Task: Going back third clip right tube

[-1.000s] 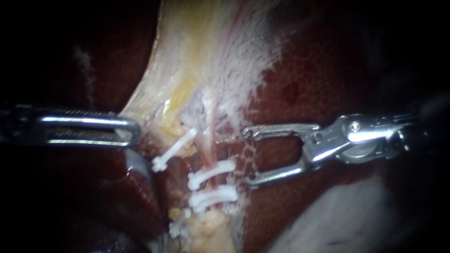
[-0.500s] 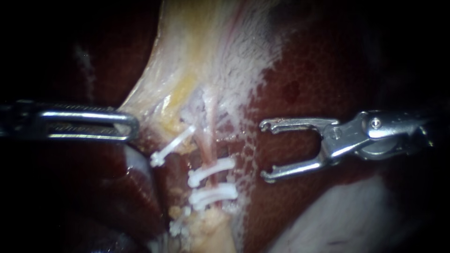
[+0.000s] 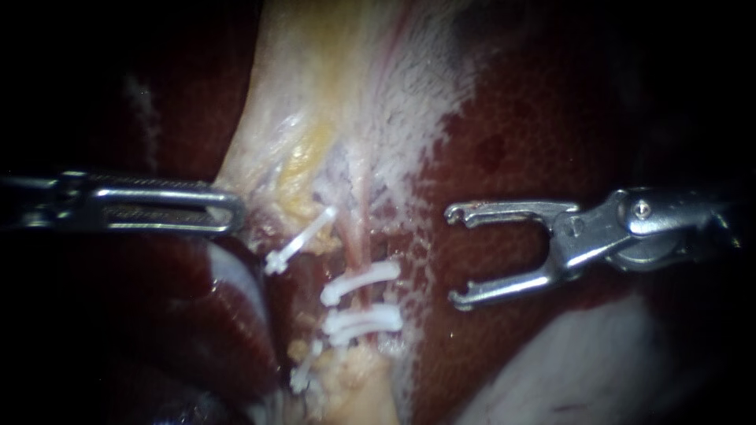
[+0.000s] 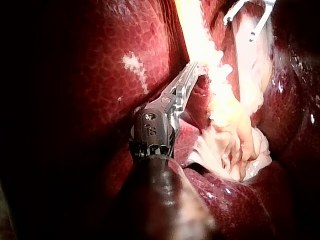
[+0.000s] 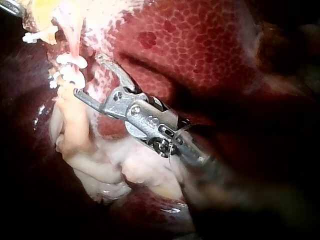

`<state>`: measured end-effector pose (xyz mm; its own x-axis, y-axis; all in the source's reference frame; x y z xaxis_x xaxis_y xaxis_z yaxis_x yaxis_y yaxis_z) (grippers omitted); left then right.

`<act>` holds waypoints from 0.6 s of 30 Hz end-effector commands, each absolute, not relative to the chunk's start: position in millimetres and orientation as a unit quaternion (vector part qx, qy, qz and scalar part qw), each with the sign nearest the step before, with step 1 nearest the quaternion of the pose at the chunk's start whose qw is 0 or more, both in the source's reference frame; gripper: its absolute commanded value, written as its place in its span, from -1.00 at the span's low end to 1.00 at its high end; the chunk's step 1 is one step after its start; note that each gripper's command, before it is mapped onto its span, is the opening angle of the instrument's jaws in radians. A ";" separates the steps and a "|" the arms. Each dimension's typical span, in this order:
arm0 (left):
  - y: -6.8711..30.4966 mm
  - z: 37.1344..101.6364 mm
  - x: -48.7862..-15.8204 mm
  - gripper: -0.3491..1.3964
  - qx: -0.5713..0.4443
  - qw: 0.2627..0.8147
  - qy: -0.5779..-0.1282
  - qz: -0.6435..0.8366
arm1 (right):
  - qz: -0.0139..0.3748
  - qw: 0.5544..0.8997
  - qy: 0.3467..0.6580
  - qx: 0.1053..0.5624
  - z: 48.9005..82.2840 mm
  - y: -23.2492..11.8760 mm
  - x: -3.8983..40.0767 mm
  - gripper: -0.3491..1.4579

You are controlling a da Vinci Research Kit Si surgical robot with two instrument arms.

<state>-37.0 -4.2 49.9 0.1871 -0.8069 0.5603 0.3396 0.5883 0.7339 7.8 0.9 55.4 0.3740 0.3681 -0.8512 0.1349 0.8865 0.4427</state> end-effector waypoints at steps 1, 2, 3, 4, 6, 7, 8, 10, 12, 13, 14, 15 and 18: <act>-4.4 50.0 -37.2 -1.00 0.233 0.735 -0.504 -0.389 | 0.073 0.797 0.555 0.227 55.4 0.9 7.8 0.05; -4.5 50.1 -37.3 -1.00 0.234 0.735 -0.504 -0.388 | 0.073 0.797 0.555 0.227 55.4 0.9 7.8 0.05; -4.6 50.1 -37.4 -1.00 0.234 0.736 -0.503 -0.388 | 0.073 0.797 0.555 0.227 55.4 0.9 7.8 0.05; -4.7 50.1 -37.5 -1.00 0.235 0.736 -0.503 -0.387 | 0.073 0.797 0.555 0.227 55.4 0.9 7.8 0.05; -4.8 50.0 -37.6 -1.00 0.235 0.736 -0.504 -0.386 | 0.073 0.797 0.555 0.227 55.4 0.8 7.8 0.05; -4.9 50.0 -37.7 -1.00 0.236 0.736 -0.504 -0.385 | 0.073 0.797 0.555 0.227 55.3 0.8 7.8 0.05; -5.0 50.0 -37.9 -1.00 0.239 0.735 -0.503 -0.387 | 0.073 0.797 0.555 0.227 55.3 0.8 7.8 0.05; -5.2 50.0 -38.1 -1.00 0.239 0.736 -0.502 -0.386 | 0.073 0.797 0.555 0.227 55.3 0.8 7.8 0.05; -5.4 50.0 -38.2 -1.00 0.240 0.736 -0.503 -0.385 | 0.073 0.797 0.555 0.227 55.3 0.8 7.8 0.05; -5.4 50.0 -38.3 -1.00 0.241 0.736 -0.503 -0.384 | 0.073 0.797 0.555 0.227 55.3 0.8 7.8 0.05; -5.5 50.0 -38.3 -1.00 0.241 0.736 -0.503 -0.384 | 0.073 0.797 0.555 0.227 55.3 0.8 7.8 0.05; -5.5 50.0 -38.3 -1.00 0.241 0.736 -0.503 -0.384 | 0.073 0.797 0.555 0.227 55.3 0.8 7.8 0.05; -5.5 50.0 -38.3 -1.00 0.241 0.737 -0.502 -0.384 | 0.073 0.797 0.555 0.227 55.3 0.8 7.8 0.05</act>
<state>-38.3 -5.5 50.0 0.2020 -0.8077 0.5540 0.3233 0.5889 0.7407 7.8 0.8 55.3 0.3744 0.3675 -0.8513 0.1353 0.8866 0.4422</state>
